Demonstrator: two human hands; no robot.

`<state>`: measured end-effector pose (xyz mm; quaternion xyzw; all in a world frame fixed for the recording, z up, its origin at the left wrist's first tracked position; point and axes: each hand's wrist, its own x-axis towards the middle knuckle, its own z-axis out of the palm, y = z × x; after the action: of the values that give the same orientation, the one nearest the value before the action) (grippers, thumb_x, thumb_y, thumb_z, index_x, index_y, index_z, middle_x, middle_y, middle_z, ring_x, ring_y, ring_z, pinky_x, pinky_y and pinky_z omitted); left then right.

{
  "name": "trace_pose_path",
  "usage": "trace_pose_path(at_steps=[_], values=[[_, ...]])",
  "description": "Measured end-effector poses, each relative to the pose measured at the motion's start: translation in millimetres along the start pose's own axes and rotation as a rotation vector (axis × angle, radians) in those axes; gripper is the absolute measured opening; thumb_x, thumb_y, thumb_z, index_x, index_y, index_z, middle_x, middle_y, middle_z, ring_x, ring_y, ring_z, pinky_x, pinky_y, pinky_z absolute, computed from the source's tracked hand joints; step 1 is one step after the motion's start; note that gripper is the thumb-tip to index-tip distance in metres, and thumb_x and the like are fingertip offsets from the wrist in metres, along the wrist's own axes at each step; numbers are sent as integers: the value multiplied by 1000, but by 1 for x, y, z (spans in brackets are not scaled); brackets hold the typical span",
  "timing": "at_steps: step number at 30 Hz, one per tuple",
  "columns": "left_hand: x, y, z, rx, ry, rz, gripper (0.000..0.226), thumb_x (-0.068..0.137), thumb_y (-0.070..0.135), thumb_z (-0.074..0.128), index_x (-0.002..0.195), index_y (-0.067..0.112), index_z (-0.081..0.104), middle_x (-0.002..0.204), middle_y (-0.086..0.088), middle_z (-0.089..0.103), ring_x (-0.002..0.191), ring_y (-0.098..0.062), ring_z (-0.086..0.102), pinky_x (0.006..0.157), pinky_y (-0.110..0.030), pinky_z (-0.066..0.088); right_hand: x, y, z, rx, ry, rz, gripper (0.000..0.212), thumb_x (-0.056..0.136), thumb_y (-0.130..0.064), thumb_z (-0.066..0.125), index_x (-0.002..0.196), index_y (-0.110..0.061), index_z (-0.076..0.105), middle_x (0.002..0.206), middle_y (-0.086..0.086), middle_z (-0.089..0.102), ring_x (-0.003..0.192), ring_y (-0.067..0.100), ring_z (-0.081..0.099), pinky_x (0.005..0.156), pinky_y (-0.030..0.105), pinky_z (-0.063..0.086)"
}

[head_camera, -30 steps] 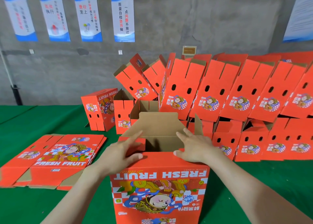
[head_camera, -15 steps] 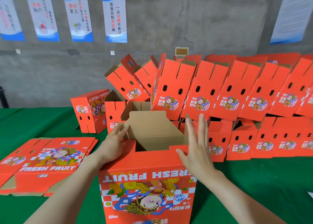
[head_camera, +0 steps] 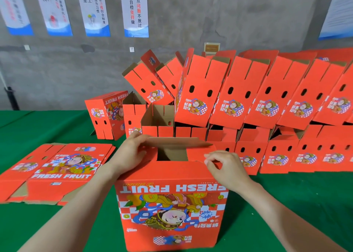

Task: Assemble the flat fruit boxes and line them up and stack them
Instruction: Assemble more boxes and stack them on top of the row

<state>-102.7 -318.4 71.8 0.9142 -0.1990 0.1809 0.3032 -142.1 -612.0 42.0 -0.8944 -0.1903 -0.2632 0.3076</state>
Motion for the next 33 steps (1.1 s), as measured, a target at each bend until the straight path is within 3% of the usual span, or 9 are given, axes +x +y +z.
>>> trace_pose_path(at_steps=[3,6,10,12,15,17,23,33], values=[[0,1,-3,-135,-70,-155,31,85,-3,54,99,15,75,99,-4,56,95,-18,56,87,-21,38,-2,-3,0,8,20,4,15,85,-7,66,73,-7,75,93,3,74,91,8,64,89,26,45],[2,4,-8,-335,-123,-290,20,90,26,62,78,19,75,95,6,65,94,-11,60,79,-21,38,-1,-6,-4,24,-14,15,19,85,-11,65,71,-6,75,87,4,75,86,10,66,87,26,46],[4,4,-3,-60,-253,-221,23,79,37,74,96,23,67,102,5,62,97,-9,57,79,-23,39,23,-7,-11,17,-39,111,34,89,-24,64,62,-3,63,66,6,65,65,18,59,71,29,42],[5,3,-1,-31,-276,-241,35,77,39,76,106,29,60,103,7,60,95,-12,57,80,-23,41,34,-10,-6,-34,-67,114,14,87,-29,66,83,-15,65,91,0,63,90,16,55,85,32,42],[6,3,-1,20,-301,-248,69,77,42,75,137,27,44,129,1,51,120,-17,49,98,-25,38,45,-10,4,-108,-372,209,51,88,-36,63,134,-20,48,142,3,41,134,21,33,110,36,28],[8,2,1,125,-339,-252,84,79,46,72,147,23,31,144,-6,39,134,-23,36,110,-34,30,52,-11,6,-100,-479,280,62,89,-38,62,144,-21,38,149,3,35,138,23,27,112,37,27],[10,10,8,356,-393,-281,83,78,54,68,146,28,30,140,-6,35,133,-27,29,107,-51,32,54,-9,14,-221,-500,289,70,85,-41,65,145,-22,33,143,6,35,135,27,25,107,38,27],[9,16,17,402,-310,-327,78,70,54,75,134,26,40,130,-2,41,127,-24,35,99,-50,37,45,-10,18,-331,-467,227,69,87,-46,61,144,-26,28,142,1,33,133,22,27,102,41,36]])
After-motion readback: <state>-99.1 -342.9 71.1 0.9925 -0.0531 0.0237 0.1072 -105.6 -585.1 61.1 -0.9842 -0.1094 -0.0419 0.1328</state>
